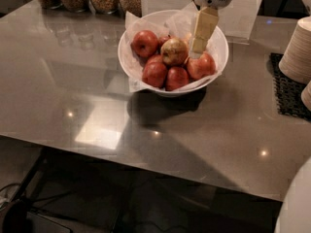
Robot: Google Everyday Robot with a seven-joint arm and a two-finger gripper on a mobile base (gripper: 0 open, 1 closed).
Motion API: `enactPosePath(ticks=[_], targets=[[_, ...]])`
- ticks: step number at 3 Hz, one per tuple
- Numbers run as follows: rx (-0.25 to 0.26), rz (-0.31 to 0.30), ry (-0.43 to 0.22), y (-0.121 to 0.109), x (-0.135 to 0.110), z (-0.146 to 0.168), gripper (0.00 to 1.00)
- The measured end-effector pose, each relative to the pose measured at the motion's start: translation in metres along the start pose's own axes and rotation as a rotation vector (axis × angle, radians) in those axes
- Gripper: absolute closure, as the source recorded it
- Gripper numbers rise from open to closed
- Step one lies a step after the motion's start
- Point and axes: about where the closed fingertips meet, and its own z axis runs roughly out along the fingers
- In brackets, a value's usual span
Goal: Pick apple from white bowl
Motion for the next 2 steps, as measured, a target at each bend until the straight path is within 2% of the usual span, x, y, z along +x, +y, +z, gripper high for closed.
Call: enactPosePath(ticks=[1, 2], targets=[[0.000, 0.000, 0.000, 0.000, 0.000, 0.000, 0.00], [-0.019, 0.048, -0.032, -0.002, 0.020, 0.016, 0.00]])
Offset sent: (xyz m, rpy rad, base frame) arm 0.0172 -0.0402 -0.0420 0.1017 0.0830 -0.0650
